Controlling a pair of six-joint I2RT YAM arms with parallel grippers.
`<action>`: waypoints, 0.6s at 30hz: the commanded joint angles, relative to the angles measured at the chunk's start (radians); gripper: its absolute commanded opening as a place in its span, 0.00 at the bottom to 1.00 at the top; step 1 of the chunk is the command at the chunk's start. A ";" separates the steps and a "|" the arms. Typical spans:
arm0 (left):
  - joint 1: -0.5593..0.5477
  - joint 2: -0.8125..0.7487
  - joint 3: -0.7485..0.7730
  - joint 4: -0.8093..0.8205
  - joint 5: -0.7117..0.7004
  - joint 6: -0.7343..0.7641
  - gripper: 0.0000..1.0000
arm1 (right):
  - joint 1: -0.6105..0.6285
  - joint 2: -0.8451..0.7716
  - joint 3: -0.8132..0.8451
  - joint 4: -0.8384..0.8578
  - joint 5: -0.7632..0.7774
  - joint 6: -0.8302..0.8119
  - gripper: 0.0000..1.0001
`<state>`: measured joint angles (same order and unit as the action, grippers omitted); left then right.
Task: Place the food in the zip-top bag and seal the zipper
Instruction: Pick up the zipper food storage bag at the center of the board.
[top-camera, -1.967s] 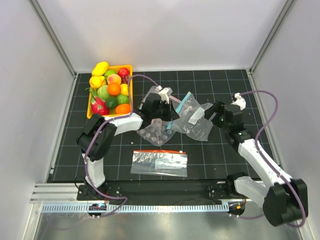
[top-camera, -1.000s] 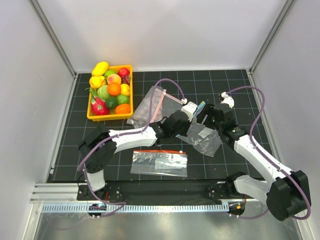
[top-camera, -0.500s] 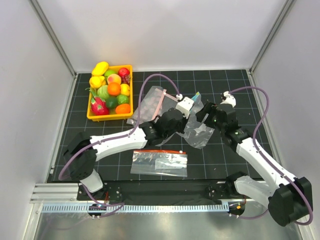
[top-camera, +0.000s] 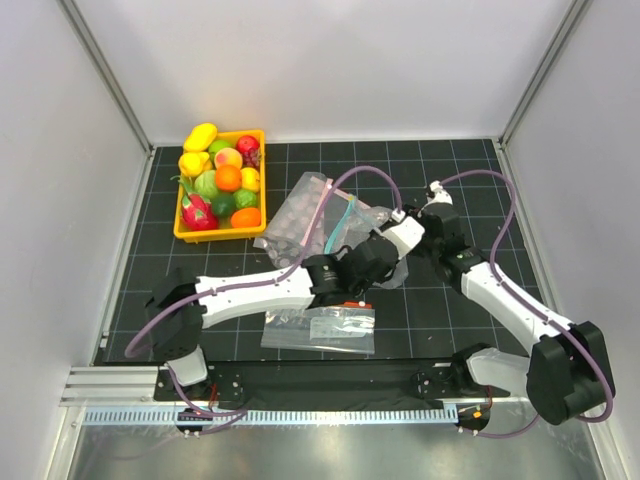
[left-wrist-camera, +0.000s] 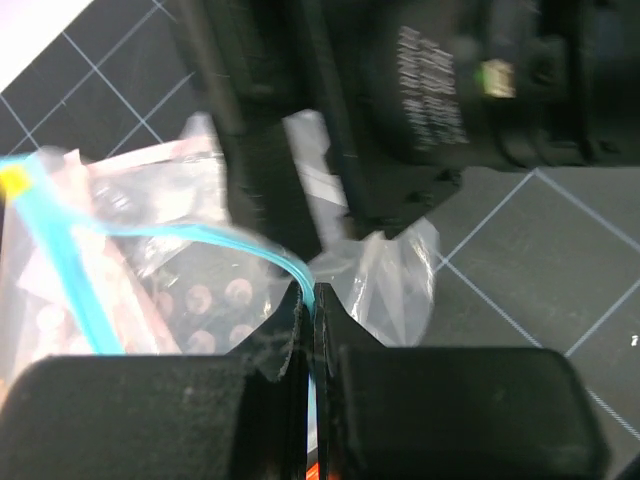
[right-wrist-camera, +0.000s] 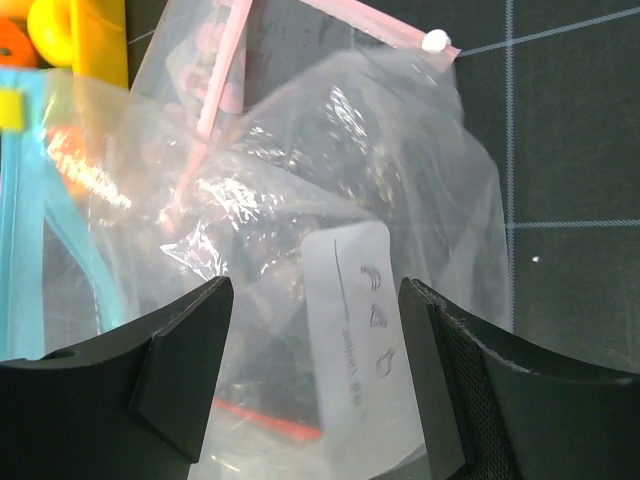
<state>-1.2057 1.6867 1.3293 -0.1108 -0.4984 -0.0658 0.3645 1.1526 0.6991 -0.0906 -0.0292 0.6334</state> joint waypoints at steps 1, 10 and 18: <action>-0.032 0.054 0.068 -0.043 -0.078 0.049 0.00 | -0.018 0.019 -0.001 0.075 -0.078 0.022 0.75; -0.035 0.105 0.093 -0.055 -0.086 0.040 0.00 | -0.085 0.029 -0.027 0.108 -0.143 0.058 0.74; -0.035 0.148 0.131 -0.084 -0.080 0.017 0.00 | -0.090 -0.024 -0.032 0.061 -0.094 0.052 0.75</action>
<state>-1.2388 1.8256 1.4170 -0.1867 -0.5659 -0.0433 0.2783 1.1614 0.6685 -0.0383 -0.1371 0.6823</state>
